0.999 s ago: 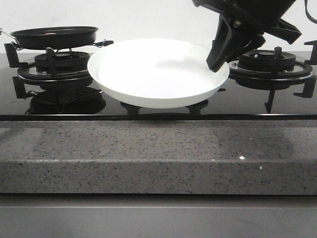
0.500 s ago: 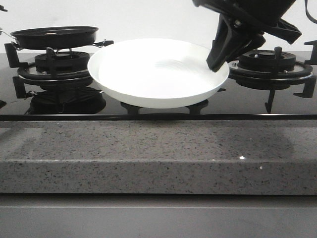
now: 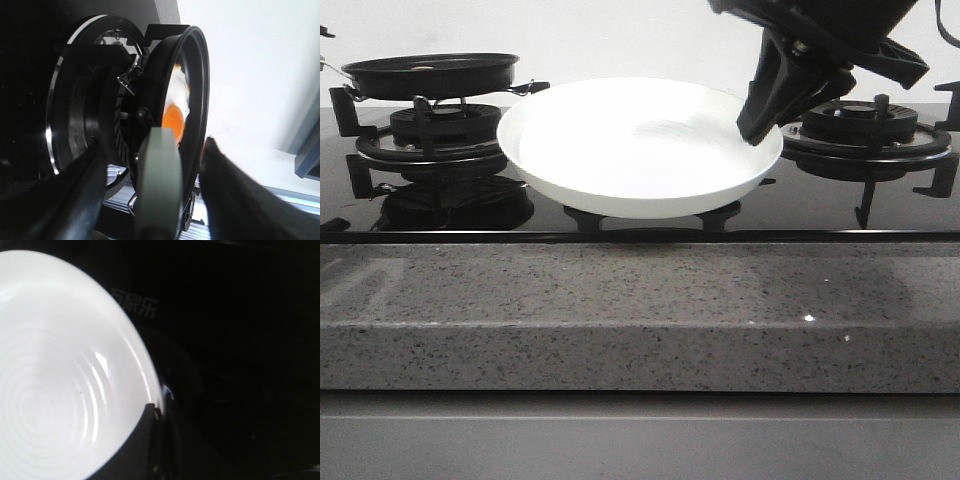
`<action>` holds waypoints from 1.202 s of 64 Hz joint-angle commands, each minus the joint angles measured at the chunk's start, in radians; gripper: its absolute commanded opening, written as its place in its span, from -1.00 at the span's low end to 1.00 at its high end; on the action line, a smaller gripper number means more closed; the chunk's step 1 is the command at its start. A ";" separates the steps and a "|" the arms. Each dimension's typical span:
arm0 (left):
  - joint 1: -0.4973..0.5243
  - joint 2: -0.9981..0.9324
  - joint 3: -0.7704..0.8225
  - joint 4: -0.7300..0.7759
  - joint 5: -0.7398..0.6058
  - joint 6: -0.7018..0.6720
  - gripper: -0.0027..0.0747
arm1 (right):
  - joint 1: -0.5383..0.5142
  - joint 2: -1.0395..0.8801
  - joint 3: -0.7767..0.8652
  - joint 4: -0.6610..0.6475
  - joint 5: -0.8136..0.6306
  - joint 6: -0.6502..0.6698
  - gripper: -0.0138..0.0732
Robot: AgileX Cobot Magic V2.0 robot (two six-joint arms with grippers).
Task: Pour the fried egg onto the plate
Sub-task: 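Grasp the pale green handle of the black frying pan with the left gripper, then lift the pan with the left gripper and tilt it over the plate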
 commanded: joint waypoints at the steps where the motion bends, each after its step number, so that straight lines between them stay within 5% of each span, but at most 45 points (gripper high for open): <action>1: -0.002 -0.044 -0.032 -0.087 0.045 0.003 -0.18 | -0.001 -0.037 -0.022 0.010 -0.040 -0.010 -0.82; 40: -0.002 -0.044 -0.032 -0.095 0.092 0.003 -0.98 | -0.001 -0.037 -0.022 0.010 -0.040 -0.010 -0.82; 61: -0.004 -0.071 -0.032 -0.182 0.151 0.088 -0.98 | -0.001 -0.037 -0.022 0.010 -0.040 -0.010 -0.82; 77: -0.016 -0.199 -0.032 -0.129 0.064 0.134 -0.98 | -0.001 -0.037 -0.022 0.010 -0.040 -0.010 -0.82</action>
